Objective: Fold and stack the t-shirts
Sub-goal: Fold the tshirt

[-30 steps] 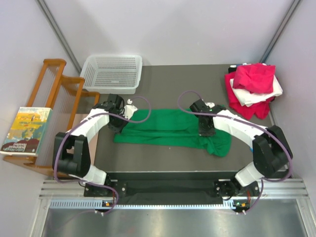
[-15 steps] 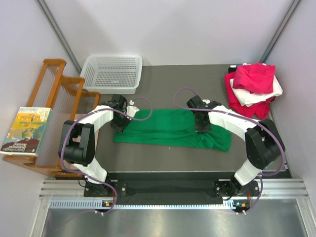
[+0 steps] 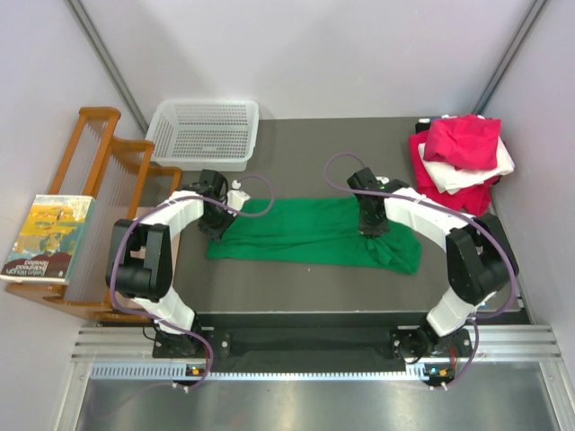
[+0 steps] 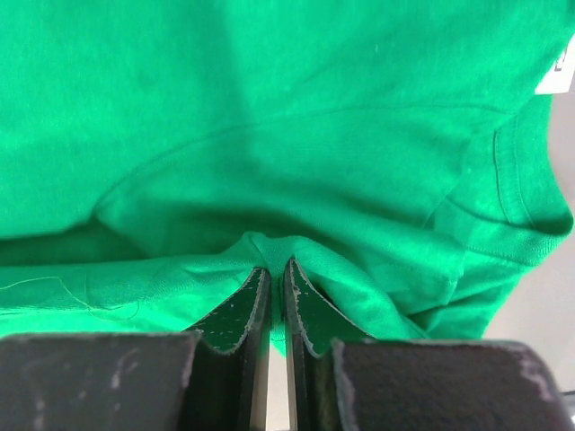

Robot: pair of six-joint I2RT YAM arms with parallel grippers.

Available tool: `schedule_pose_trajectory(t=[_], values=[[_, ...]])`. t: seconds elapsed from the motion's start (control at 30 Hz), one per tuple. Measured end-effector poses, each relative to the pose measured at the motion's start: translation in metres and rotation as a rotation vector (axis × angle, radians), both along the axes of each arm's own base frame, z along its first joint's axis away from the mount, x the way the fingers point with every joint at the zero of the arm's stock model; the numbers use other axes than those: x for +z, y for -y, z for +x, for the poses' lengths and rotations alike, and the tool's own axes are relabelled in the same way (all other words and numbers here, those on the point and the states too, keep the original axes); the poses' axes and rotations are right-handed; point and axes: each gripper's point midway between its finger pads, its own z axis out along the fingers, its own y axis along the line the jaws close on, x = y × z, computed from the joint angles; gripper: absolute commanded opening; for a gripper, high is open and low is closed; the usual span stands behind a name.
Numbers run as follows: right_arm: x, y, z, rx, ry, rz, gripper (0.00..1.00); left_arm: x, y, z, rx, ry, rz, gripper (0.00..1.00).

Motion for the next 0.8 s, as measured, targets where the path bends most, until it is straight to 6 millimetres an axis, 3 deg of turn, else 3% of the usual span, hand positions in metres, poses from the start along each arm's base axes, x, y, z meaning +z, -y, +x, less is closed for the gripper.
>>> schedule_pose_trajectory(t=[0.07, 0.33, 0.4, 0.43, 0.53, 0.57, 0.8], values=[[-0.003, 0.0, 0.005, -0.009, -0.002, 0.002, 0.06, 0.0, 0.0, 0.0, 0.001, 0.001, -0.001, 0.14], [-0.012, 0.002, 0.012, -0.016, -0.016, 0.001, 0.05, 0.004, 0.001, 0.006, 0.015, 0.019, -0.011, 0.03], [-0.012, 0.003, 0.014, -0.023, -0.017, 0.005, 0.05, 0.004, 0.0, 0.008, 0.026, 0.028, -0.017, 0.05], [-0.011, 0.003, 0.016, -0.026, -0.014, 0.008, 0.05, 0.005, 0.0, 0.009, 0.033, 0.033, -0.021, 0.09], [-0.01, 0.002, 0.023, -0.033, -0.006, 0.019, 0.05, 0.008, -0.001, 0.013, 0.053, 0.053, -0.032, 0.63], [-0.009, 0.002, 0.025, -0.034, -0.003, 0.02, 0.05, 0.01, -0.002, 0.015, 0.061, 0.06, -0.033, 0.97], [-0.014, 0.003, 0.033, -0.038, -0.015, 0.026, 0.04, 0.02, -0.006, 0.024, 0.097, 0.119, -0.035, 0.99]])
